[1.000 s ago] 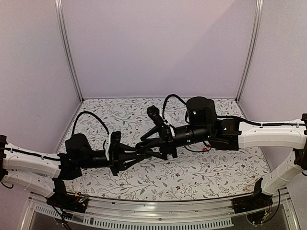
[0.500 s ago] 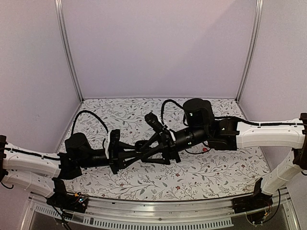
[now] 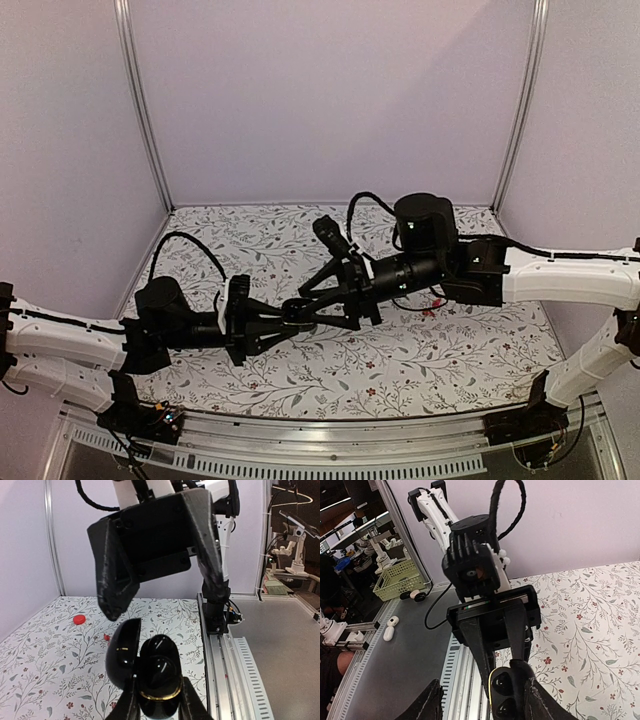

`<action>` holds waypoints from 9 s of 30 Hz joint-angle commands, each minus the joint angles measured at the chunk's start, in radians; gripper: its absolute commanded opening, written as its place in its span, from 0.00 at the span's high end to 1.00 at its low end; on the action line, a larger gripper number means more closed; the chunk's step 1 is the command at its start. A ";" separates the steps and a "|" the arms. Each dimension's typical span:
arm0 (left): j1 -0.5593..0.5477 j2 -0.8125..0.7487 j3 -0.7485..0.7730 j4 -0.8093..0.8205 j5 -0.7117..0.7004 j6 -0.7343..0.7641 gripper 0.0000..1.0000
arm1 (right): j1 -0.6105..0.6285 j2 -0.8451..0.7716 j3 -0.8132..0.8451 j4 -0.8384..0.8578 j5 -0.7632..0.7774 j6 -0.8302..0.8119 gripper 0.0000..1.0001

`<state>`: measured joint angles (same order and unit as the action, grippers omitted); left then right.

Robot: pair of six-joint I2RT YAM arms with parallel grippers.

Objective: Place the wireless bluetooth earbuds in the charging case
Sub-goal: Close the charging case with the earbuds, then place the charging case with the earbuds at the center of the board, then pick up the charging case from the corner of the board, then pass from the right arm to the left

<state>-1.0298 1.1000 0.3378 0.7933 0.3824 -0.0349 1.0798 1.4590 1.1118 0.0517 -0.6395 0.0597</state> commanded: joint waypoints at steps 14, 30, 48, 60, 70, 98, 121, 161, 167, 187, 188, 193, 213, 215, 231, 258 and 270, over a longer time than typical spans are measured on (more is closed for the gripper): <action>0.018 -0.005 0.044 0.000 -0.022 -0.004 1.00 | -0.012 0.054 0.041 -0.040 -0.078 -0.011 0.51; 0.159 0.162 0.124 -0.089 -0.070 -0.191 1.00 | -0.036 -0.047 -0.039 0.043 0.006 0.014 0.49; 0.574 0.859 0.604 -0.275 0.130 -0.603 1.00 | -0.328 -0.356 -0.343 0.030 0.353 0.066 0.38; 0.604 1.102 0.935 -0.593 0.078 -0.608 1.00 | -0.397 -0.475 -0.428 0.007 0.472 0.098 0.09; 0.610 1.101 1.011 -0.748 -0.013 -0.565 0.69 | -0.590 -0.428 -0.376 -0.052 0.410 0.153 0.01; 0.619 0.369 0.657 -0.699 -0.235 -0.472 0.00 | -0.901 0.238 0.001 -0.305 0.653 0.032 0.01; 0.569 0.293 0.539 -0.668 -0.191 -0.402 0.00 | -0.997 0.581 0.204 -0.405 0.503 -0.190 0.26; 0.580 0.220 0.457 -0.644 -0.137 -0.403 0.00 | -0.829 0.415 0.174 -0.415 0.450 -0.242 0.55; 0.577 0.185 0.387 -0.574 0.006 -0.418 0.06 | -0.638 0.257 0.116 -0.359 0.457 -0.257 0.55; 0.393 0.233 0.387 -0.457 0.163 -0.530 0.35 | -0.102 -0.052 -0.128 -0.062 0.650 -0.352 0.57; 0.381 0.236 0.391 -0.448 0.162 -0.535 0.35 | -0.091 -0.055 -0.129 -0.061 0.675 -0.361 0.57; 0.337 0.262 0.405 -0.410 0.167 -0.550 0.36 | -0.027 -0.056 -0.136 -0.030 0.753 -0.402 0.58; 0.233 0.331 0.444 -0.331 0.174 -0.563 0.38 | 0.046 -0.027 -0.143 0.000 0.835 -0.425 0.59; 0.226 0.337 0.449 -0.326 0.176 -0.566 0.37 | 0.047 -0.023 -0.140 -0.004 0.837 -0.428 0.59; 0.186 0.401 0.492 -0.323 0.192 -0.571 0.48 | 0.058 -0.011 -0.134 -0.005 0.862 -0.432 0.59; 0.184 0.417 0.500 -0.341 0.206 -0.570 0.86 | 0.072 -0.009 -0.137 -0.017 0.894 -0.444 0.52; 0.195 0.339 0.477 -0.457 0.196 -0.390 0.99 | 0.012 -0.132 -0.175 -0.116 0.560 -0.350 0.28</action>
<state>-0.8356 1.4960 0.8211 0.3889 0.5816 -0.5396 1.1358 1.4113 0.9489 0.0002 0.1417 -0.3531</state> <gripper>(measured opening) 0.165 0.717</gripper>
